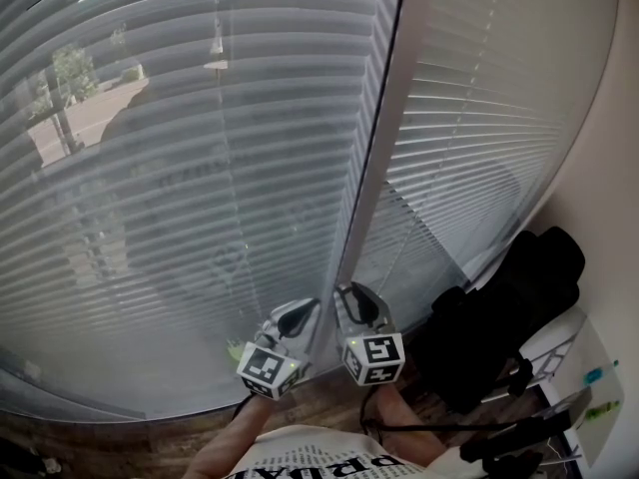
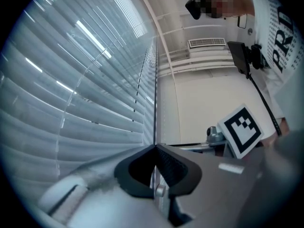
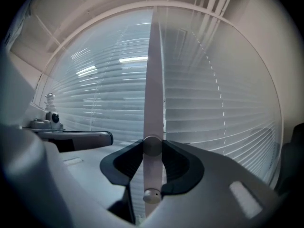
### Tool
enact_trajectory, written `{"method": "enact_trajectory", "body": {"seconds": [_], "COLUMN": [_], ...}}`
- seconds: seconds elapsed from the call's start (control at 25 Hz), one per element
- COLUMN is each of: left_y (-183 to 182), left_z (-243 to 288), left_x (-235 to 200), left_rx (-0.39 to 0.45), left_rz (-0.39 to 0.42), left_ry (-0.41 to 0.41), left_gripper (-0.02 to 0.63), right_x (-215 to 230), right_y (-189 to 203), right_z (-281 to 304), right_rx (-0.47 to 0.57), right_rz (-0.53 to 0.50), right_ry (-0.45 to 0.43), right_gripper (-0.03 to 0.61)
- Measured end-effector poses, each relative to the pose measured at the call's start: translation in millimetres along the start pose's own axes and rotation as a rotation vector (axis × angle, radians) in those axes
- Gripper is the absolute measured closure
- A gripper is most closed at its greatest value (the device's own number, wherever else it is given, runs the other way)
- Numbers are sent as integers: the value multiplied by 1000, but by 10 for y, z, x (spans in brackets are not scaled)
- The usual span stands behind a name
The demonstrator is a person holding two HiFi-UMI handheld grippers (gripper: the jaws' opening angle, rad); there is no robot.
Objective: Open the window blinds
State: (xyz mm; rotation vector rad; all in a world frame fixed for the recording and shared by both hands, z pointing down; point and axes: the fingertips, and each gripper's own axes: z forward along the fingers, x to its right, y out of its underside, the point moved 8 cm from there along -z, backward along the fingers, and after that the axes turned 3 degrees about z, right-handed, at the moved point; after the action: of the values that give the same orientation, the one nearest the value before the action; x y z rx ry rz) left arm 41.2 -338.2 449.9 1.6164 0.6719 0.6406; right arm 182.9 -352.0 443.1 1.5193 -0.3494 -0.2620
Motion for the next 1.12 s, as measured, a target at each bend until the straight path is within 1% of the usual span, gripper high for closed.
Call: {"method": "enact_trajectory", "body": {"seconds": [0.16,0.32,0.52,0.64,0.72,0.76,0.88,1.04,1.12], "left_y": [-42,-51,-64,-61,-64,-62,-51,-68,-73], "left_z": [2,-2,3,7,16,18,15,30,43], "left_x": [-4,-6,-8,-5,5,15,43,59,66], "left_rx": [5,5,1,-3,-4,-4,-5,1,5], "left_rz": [2,1,-6,-8,-9,-10,-11,-10,-10], "left_ry": [-3,-2,-1,3,6,8,15,18,18], "left_gripper": [621,621,621,621,621,621,621,621,621], "right_x": [14,18,19,18,8,-5,-70,-148,-178], "right_y": [0,12,13,8,-7,-16,-42,-159,-196], "right_z": [6,3,8,13,16,14,-17,-81,-70], "right_rx": [6,9,8,8,2,-5,-30,31,28], "right_rz": [79,124,132,107,47,-4,-199,-403,-501], "right_ry": [-2,0,5,7,13,19,23,6,-5], "right_gripper": [447,446,446,446,445,445,433,430,430]}}
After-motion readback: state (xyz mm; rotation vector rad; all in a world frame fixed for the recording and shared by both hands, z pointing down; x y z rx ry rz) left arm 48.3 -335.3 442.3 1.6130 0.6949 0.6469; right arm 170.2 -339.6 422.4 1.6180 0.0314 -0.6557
